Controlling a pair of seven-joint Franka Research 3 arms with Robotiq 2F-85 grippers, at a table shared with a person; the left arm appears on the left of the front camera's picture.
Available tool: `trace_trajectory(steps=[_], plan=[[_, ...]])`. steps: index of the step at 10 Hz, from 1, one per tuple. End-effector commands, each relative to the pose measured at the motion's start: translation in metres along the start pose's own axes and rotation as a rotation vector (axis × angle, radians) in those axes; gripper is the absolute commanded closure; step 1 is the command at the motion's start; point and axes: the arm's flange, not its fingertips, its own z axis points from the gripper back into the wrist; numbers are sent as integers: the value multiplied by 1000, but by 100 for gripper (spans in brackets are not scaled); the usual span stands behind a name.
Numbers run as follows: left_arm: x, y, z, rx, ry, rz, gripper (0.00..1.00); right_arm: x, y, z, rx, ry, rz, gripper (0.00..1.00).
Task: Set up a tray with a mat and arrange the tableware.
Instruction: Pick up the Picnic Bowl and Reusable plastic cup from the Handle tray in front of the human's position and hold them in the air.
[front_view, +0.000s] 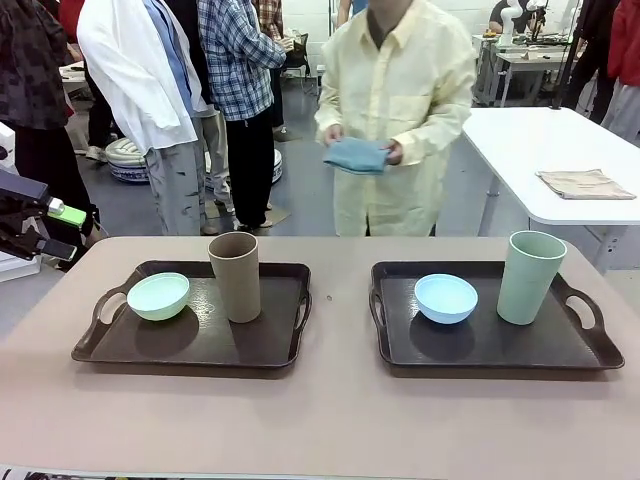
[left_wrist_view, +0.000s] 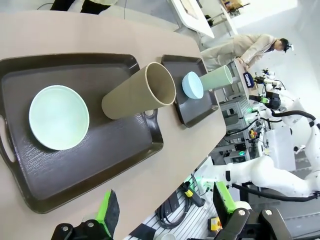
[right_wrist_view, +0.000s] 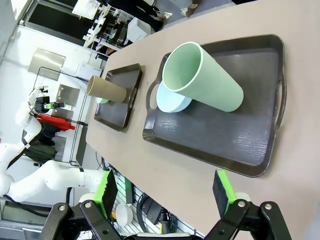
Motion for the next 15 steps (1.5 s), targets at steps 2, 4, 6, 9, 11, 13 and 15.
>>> trace_trajectory(steps=[2, 4, 6, 9, 11, 13, 15], plan=[[0, 0, 0, 0, 0, 0, 0, 0, 0, 0, 0, 0, 0, 0], [0, 0, 0, 0, 0, 0, 0, 0, 0, 0, 0, 0, 0, 0], [0, 0, 0, 0, 0, 0, 0, 0, 0, 0, 0, 0, 0, 0], [0, 0, 0, 0, 0, 0, 0, 0, 0, 0, 0, 0, 0, 0], [0, 0, 0, 0, 0, 0, 0, 0, 0, 0, 0, 0, 0, 0], [0, 0, 0, 0, 0, 0, 0, 0, 0, 0, 0, 0, 0, 0], [0, 0, 0, 0, 0, 0, 0, 0, 0, 0, 0, 0, 0, 0]])
